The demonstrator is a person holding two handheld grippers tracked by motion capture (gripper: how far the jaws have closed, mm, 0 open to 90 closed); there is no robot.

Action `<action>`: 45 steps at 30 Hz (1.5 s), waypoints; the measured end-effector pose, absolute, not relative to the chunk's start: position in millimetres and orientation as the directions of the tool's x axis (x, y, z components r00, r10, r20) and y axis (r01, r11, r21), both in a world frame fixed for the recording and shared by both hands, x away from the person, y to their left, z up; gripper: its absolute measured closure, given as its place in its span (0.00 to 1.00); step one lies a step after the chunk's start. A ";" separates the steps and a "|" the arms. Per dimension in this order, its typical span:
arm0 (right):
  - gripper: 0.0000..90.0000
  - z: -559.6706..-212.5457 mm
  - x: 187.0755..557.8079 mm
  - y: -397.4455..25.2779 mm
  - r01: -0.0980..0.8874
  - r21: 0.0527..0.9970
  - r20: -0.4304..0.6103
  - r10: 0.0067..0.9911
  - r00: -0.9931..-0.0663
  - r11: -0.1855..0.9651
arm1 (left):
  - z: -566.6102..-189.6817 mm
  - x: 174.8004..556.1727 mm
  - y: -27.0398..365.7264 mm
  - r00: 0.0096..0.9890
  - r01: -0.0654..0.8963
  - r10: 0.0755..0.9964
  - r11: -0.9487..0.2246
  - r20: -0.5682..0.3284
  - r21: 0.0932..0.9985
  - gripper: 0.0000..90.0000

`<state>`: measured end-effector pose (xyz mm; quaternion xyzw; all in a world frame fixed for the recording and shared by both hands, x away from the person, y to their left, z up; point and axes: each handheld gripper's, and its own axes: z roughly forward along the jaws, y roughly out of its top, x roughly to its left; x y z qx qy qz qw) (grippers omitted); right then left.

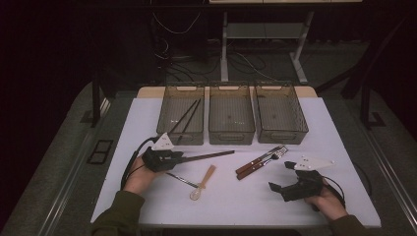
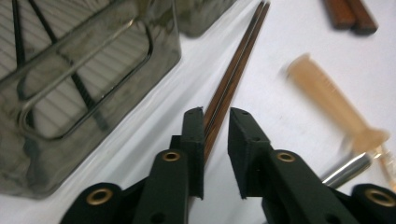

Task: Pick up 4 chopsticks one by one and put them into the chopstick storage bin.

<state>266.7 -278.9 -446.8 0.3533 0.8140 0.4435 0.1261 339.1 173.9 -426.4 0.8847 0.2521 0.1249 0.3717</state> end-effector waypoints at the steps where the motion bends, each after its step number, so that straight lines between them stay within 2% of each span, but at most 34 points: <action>1: 0.01 -446.8 266.6 -278.7 0.465 0.810 0.109 0.688 -0.718 0.357 | -427.7 340.1 173.8 0.843 0.357 0.538 -0.599 0.030 0.717 0.87; 14: 0.01 -446.6 266.6 -278.8 0.463 0.811 0.107 0.686 -0.720 0.359 | -438.8 347.7 168.9 0.851 0.363 0.524 -0.624 0.026 0.692 0.89; 26: 0.01 -446.5 266.5 -278.8 0.461 0.812 0.107 0.685 -0.721 0.358 | -443.4 348.6 160.6 0.876 0.332 0.480 -0.664 0.041 0.670 0.88; 34: 0.01 -446.9 266.8 -278.4 0.463 0.810 0.108 0.683 -0.722 0.360 | -445.3 351.9 156.1 0.886 0.336 0.463 -0.649 0.004 0.682 0.87; 42: 0.01 -447.1 266.8 -278.1 0.463 0.810 0.109 0.682 -0.723 0.361 | -447.0 359.8 158.8 0.912 0.315 0.410 -0.649 -0.031 0.692 0.90; 45: 0.01 -447.0 266.6 -278.1 0.462 0.809 0.108 0.681 -0.724 0.362 | -446.0 361.4 157.3 0.925 0.287 0.380 -0.669 -0.016 0.685 0.91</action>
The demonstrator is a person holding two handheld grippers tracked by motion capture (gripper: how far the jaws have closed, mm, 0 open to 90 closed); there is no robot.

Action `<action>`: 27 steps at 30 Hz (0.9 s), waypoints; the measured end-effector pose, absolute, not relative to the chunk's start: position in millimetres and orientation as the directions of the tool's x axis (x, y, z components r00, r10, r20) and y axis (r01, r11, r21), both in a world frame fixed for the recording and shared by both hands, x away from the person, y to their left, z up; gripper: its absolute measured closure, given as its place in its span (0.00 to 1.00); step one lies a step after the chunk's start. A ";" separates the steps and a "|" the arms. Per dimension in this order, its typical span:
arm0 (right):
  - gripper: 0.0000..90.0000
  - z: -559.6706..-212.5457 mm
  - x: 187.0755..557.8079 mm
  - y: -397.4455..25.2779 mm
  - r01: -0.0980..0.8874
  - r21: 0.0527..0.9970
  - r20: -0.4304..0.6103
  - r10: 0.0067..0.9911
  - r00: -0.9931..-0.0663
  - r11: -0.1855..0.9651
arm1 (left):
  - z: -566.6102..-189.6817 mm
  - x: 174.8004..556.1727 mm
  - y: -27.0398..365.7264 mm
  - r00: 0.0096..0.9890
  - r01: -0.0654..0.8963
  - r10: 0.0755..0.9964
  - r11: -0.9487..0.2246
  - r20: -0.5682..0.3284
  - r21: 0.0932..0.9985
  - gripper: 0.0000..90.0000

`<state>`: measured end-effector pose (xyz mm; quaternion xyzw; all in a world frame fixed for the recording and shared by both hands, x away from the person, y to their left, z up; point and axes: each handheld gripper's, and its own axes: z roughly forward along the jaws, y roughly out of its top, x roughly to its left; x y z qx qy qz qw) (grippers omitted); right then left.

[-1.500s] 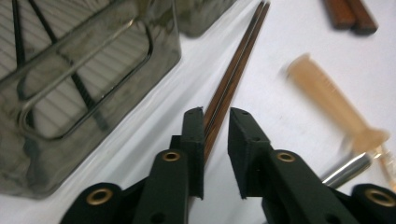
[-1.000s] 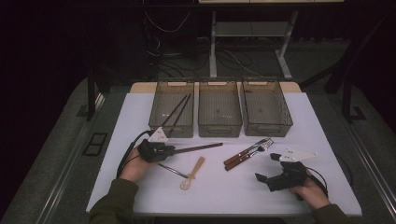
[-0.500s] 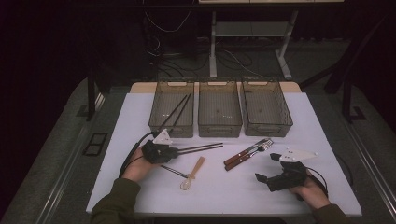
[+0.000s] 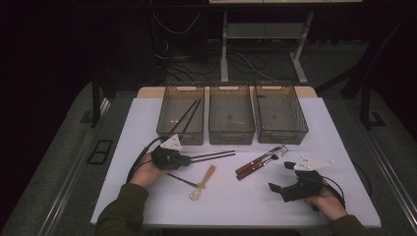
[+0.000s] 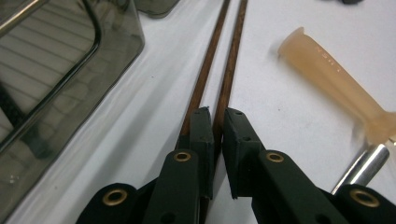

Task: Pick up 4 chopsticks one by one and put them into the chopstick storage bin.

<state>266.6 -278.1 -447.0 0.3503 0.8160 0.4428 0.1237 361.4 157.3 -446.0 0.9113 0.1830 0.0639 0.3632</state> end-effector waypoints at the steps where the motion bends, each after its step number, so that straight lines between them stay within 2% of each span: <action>1: 0.01 -447.1 266.6 -278.1 0.462 0.810 0.109 0.681 -0.724 0.362 | -445.5 362.1 157.0 0.929 0.279 0.371 -0.676 -0.012 0.682 0.92; 21: 0.01 -446.4 266.5 -279.0 0.462 0.811 0.110 0.682 -0.723 0.359 | -440.4 358.9 152.3 0.947 0.216 0.319 -0.702 0.028 0.679 0.94; 27: 0.01 -446.4 266.0 -278.8 0.461 0.811 0.108 0.683 -0.722 0.359 | -431.5 351.3 152.6 0.935 0.248 0.353 -0.685 0.014 0.685 0.94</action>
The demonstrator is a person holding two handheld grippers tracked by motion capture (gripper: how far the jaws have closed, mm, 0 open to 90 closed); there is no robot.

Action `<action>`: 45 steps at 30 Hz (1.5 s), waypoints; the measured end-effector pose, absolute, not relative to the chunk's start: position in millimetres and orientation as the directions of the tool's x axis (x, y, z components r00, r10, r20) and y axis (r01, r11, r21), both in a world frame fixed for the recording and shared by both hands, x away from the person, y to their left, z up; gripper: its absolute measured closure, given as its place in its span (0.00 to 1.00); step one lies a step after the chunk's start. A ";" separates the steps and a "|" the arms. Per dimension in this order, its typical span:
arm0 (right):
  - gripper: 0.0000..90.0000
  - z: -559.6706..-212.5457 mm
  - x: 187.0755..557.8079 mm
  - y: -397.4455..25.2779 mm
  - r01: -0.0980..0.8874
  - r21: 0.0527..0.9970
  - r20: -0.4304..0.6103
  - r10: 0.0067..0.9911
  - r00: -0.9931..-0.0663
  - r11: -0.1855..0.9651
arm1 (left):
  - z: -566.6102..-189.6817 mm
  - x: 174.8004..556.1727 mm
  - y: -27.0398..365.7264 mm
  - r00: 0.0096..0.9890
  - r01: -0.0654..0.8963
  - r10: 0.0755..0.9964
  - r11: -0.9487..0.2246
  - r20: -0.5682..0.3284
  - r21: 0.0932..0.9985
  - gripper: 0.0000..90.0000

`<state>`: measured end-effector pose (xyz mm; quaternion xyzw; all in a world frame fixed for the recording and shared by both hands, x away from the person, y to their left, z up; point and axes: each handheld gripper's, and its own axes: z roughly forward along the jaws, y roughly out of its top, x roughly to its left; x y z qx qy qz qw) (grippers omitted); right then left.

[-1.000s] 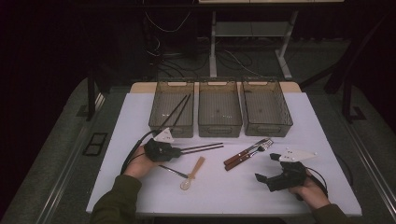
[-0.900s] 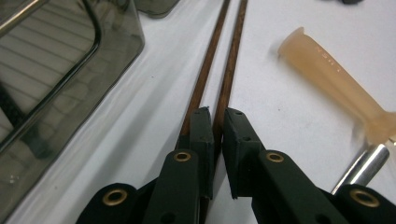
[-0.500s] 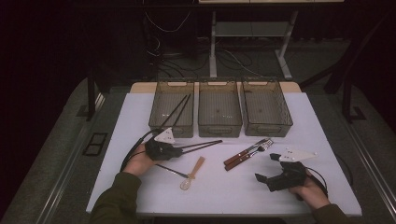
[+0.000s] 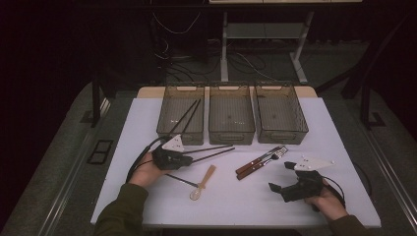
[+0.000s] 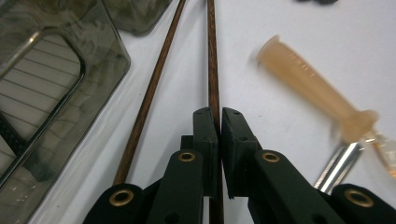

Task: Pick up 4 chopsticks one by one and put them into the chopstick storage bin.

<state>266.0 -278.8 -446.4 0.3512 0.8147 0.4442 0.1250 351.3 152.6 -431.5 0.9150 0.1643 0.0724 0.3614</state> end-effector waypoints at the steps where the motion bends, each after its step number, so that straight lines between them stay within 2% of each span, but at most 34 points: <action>1: 0.01 -446.3 265.9 -278.8 0.461 0.812 0.109 0.683 -0.722 0.358 | -430.2 350.1 152.6 0.935 0.250 0.355 -0.682 0.012 0.688 0.94; 29: 0.01 -445.1 264.4 -278.6 0.456 0.816 0.107 0.682 -0.724 0.356 | -391.8 330.5 173.3 0.893 0.341 0.440 -0.526 -0.094 0.780 0.94; 45: 0.01 -444.6 263.2 -276.3 0.452 0.813 0.100 0.677 -0.729 0.367 | -383.1 335.7 188.1 0.819 0.405 0.566 -0.445 -0.100 0.798 0.94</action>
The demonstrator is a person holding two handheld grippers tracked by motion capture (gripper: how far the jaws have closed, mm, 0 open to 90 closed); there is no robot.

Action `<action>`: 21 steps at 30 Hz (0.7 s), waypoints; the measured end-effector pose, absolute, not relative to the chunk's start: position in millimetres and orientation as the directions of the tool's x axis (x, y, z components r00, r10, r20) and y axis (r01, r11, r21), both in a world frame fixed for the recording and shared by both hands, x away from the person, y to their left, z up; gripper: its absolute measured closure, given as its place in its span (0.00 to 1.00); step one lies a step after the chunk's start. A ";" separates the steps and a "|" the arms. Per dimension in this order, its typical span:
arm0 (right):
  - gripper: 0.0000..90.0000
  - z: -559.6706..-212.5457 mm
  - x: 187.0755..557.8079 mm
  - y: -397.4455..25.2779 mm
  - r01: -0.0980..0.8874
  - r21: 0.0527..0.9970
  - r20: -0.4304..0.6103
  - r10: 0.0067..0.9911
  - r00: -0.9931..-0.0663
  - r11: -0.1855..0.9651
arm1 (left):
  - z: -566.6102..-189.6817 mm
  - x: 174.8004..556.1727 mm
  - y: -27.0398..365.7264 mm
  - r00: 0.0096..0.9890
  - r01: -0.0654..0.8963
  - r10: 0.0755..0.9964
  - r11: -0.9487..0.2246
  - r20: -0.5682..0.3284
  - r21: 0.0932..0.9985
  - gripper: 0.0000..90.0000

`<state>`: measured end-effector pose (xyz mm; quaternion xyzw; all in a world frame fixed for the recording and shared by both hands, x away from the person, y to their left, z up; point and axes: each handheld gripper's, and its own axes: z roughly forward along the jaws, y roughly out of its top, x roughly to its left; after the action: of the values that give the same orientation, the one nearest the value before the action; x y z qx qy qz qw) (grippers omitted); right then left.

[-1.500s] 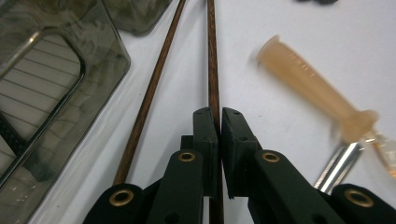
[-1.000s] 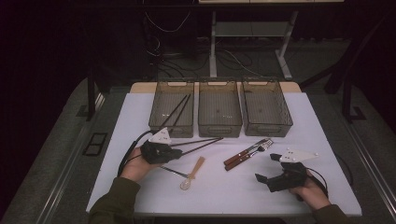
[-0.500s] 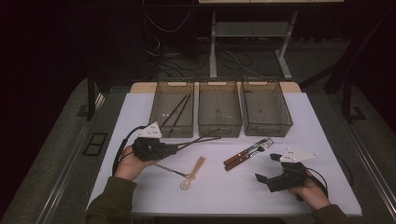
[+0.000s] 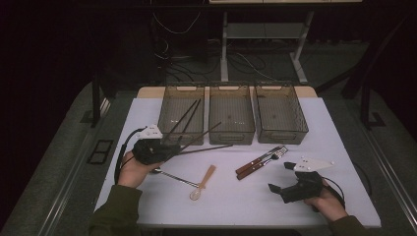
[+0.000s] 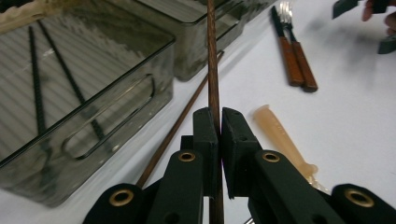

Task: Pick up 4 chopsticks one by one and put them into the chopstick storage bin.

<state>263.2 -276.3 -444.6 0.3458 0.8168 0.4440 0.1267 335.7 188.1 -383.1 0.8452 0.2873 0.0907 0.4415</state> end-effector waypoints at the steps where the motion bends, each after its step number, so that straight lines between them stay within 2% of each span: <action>1: 0.01 -444.5 263.1 -276.1 0.452 0.813 0.101 0.677 -0.729 0.366 | -382.9 336.2 188.0 0.814 0.411 0.572 -0.440 -0.103 0.798 0.94; 21: 0.01 -445.6 266.4 -278.0 0.467 0.812 0.118 0.686 -0.718 0.349 | -355.8 387.1 188.6 0.713 0.449 0.696 -0.354 -0.090 0.821 0.94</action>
<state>266.4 -278.0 -445.6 0.3551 0.8122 0.4463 0.1227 387.1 188.6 -355.8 0.8110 0.3529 0.1384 0.4457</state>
